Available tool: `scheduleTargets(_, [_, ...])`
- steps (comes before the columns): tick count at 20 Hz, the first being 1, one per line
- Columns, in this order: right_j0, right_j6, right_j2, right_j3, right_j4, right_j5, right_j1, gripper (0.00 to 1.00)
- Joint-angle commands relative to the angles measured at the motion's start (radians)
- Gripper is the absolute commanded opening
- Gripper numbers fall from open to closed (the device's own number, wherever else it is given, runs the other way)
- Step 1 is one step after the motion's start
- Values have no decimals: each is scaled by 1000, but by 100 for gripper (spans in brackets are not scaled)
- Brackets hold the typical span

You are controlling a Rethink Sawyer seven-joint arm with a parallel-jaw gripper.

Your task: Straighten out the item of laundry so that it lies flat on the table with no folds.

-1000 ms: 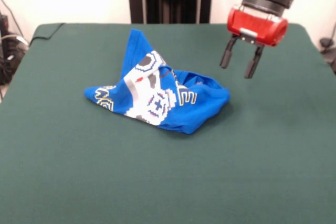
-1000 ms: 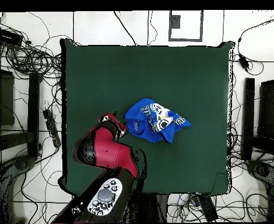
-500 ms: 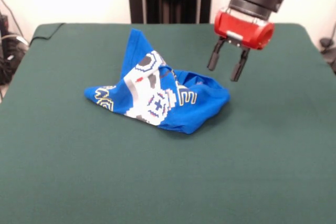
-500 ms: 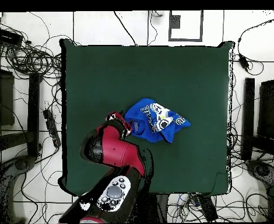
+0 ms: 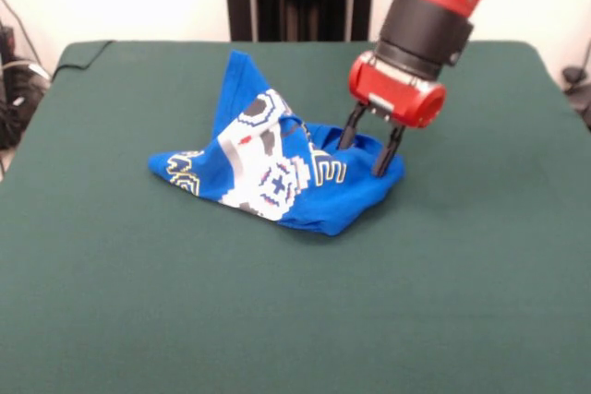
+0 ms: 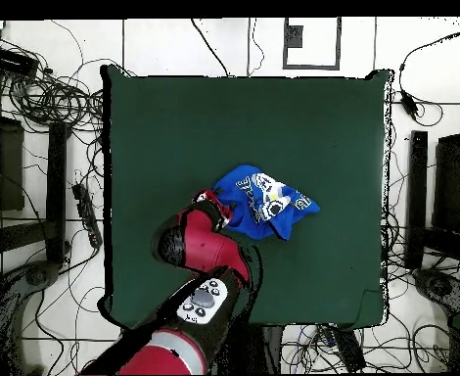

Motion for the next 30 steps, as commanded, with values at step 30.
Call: scheduleTargets(30, [70, 267, 302, -21, 232, 167, 38, 100])
